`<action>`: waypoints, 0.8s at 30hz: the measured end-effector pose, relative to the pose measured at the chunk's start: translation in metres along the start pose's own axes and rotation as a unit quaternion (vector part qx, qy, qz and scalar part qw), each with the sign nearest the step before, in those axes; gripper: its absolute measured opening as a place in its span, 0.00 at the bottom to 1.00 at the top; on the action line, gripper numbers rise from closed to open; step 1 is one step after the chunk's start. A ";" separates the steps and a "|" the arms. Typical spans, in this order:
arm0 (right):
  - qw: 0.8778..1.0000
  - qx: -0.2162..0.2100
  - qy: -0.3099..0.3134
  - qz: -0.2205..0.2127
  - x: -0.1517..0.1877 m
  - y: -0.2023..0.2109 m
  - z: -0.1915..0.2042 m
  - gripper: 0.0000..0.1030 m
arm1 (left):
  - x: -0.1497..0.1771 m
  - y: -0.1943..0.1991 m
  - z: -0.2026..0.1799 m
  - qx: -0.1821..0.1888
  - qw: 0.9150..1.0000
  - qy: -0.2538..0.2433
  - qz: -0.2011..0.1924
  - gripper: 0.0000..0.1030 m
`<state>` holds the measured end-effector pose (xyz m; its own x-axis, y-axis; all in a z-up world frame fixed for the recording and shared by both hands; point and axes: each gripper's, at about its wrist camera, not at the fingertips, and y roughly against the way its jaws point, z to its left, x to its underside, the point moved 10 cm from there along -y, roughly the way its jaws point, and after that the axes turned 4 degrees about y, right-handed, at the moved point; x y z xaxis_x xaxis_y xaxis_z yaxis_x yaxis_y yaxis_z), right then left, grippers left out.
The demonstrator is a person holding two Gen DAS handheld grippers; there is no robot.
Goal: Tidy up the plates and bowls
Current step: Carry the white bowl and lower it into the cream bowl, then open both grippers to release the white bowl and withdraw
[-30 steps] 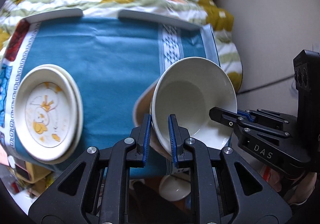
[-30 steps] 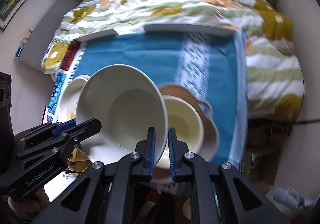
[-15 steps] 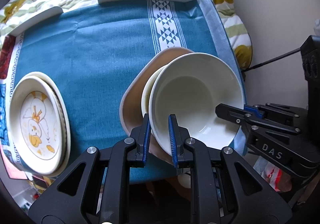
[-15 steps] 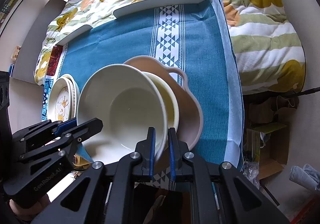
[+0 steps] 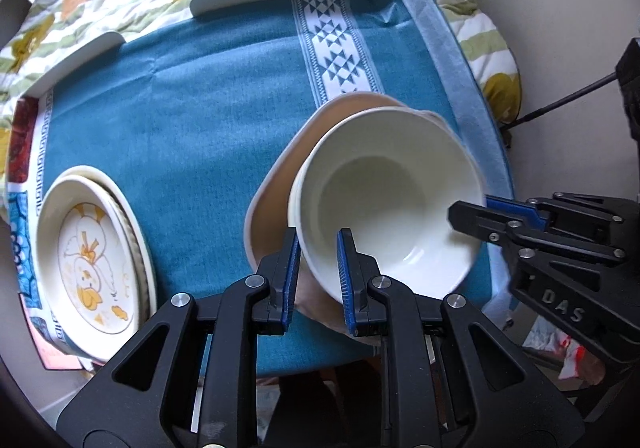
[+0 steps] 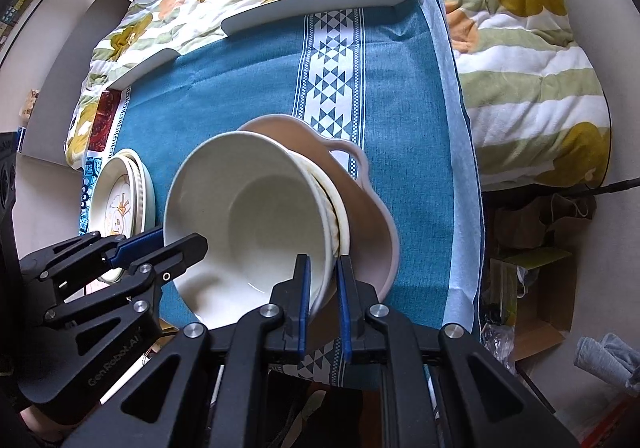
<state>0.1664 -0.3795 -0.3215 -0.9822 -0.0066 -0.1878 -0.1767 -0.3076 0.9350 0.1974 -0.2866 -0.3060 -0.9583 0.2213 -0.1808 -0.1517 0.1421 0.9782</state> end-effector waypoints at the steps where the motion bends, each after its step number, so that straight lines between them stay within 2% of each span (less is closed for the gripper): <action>1: 1.000 -0.006 -0.001 -0.001 -0.001 0.000 0.001 0.11 | -0.001 0.001 0.000 0.002 1.000 -0.001 -0.002 0.15; 15: 1.000 -0.001 -0.004 0.005 -0.002 0.002 0.001 0.11 | 0.000 0.004 0.001 0.011 1.000 -0.003 0.006 0.15; 19: 1.000 -0.016 -0.004 -0.021 -0.006 0.026 0.003 0.11 | -0.004 0.027 0.003 0.019 1.000 -0.007 -0.009 0.15; 21: 0.999 -0.022 0.003 -0.040 -0.009 0.045 0.005 0.11 | -0.009 0.052 0.005 0.027 0.999 -0.012 -0.036 0.15; 22: 0.998 -0.027 0.009 -0.052 -0.011 0.056 0.006 0.11 | -0.011 0.066 0.007 0.030 0.998 -0.017 -0.054 0.16; 23: 0.997 -0.034 0.015 -0.061 -0.012 0.065 0.008 0.11 | -0.013 0.075 0.009 0.032 0.997 -0.020 -0.067 0.21; 24: 0.996 -0.042 0.023 -0.069 -0.012 0.074 0.009 0.11 | -0.015 0.088 0.012 0.034 0.995 -0.025 -0.087 0.34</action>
<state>0.1646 -0.3938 -0.2470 -0.9445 -0.0012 -0.3285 -0.3024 -0.3874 0.8709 0.2012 -0.2655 -0.2187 -0.9056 0.2356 -0.3527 -0.2952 0.2472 0.9229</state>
